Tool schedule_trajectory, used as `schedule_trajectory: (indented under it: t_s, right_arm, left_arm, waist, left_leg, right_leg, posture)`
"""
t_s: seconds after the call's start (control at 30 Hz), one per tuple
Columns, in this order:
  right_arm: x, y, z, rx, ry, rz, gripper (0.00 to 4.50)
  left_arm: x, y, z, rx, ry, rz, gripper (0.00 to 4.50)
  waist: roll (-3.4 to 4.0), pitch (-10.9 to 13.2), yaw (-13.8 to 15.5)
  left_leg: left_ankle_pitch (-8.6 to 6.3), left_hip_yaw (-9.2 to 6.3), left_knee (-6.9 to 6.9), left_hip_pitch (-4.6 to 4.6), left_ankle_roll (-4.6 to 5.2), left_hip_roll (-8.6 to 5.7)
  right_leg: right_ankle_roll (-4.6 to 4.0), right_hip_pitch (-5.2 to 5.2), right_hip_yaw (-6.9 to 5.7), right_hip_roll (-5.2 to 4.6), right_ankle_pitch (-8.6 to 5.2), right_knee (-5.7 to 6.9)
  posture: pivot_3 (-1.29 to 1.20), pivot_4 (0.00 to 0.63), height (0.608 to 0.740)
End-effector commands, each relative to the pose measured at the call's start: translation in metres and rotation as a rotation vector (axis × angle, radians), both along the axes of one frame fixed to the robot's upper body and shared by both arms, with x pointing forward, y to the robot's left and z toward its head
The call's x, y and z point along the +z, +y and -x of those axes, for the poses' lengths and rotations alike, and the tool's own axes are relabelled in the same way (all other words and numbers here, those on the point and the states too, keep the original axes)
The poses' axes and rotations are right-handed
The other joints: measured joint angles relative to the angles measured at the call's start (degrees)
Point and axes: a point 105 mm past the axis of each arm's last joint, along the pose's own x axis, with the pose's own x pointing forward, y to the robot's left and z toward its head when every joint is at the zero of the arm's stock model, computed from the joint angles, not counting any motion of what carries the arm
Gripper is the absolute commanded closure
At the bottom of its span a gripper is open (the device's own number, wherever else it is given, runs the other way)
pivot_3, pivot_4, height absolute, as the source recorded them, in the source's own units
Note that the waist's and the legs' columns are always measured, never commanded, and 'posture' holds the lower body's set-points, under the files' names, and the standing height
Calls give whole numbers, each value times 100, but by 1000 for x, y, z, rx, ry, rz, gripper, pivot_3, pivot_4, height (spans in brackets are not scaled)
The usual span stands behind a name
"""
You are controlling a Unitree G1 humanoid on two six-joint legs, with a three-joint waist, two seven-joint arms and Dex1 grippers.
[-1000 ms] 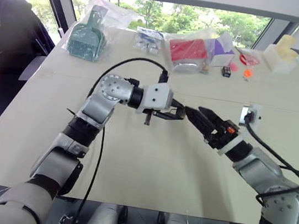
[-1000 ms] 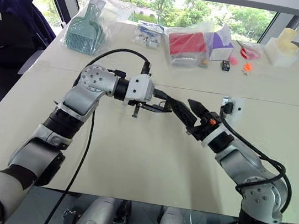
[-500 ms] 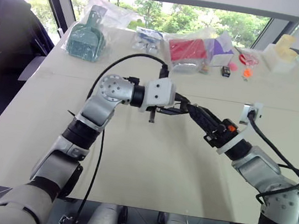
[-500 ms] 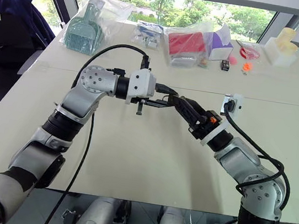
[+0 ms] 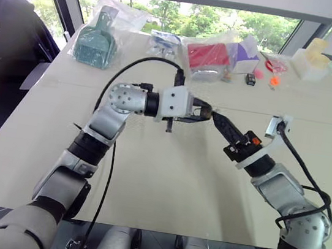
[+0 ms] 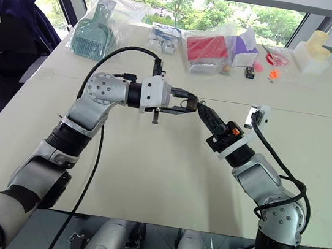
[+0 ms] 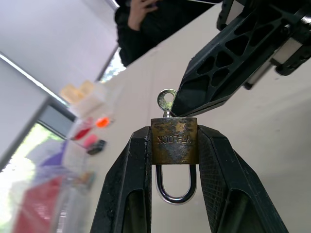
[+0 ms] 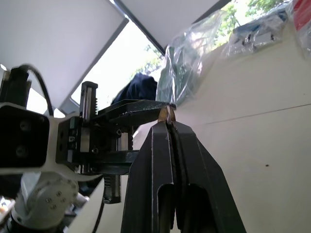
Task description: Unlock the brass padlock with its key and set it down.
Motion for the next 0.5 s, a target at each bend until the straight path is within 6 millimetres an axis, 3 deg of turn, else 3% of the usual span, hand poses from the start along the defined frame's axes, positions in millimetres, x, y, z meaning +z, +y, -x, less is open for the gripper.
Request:
schedule_trajectory:
  t_s: [0.03,0.17,0.5]
  right_arm:
    - [3,5,-3,-10,17,-64,4456]
    - [4,7,-7,-27,35,-120,4456]
    - [6,9,-14,-60,76,-232,4456]
  left_arm:
    - [18,-10,18,-71,-218,47,3768]
    - [12,-7,19,-74,-278,38,3768]
    - [19,-8,26,-72,-460,92,3768]
  waist:
    - [1,-1,1]
    - [3,-2,-5]
    - [3,-2,-11]
  left_leg:
    - [0,0,0,0,0,0]
    - [1,1,-2,2,-1,0]
    - [2,3,-4,1,-3,0]
  right_leg:
    - [0,0,0,0,0,0]
    - [0,0,0,0,0,1]
    - [2,0,0,0,1,1]
  posture:
    - [0,150,735]
    - [0,150,735]
    - [0,150,735]
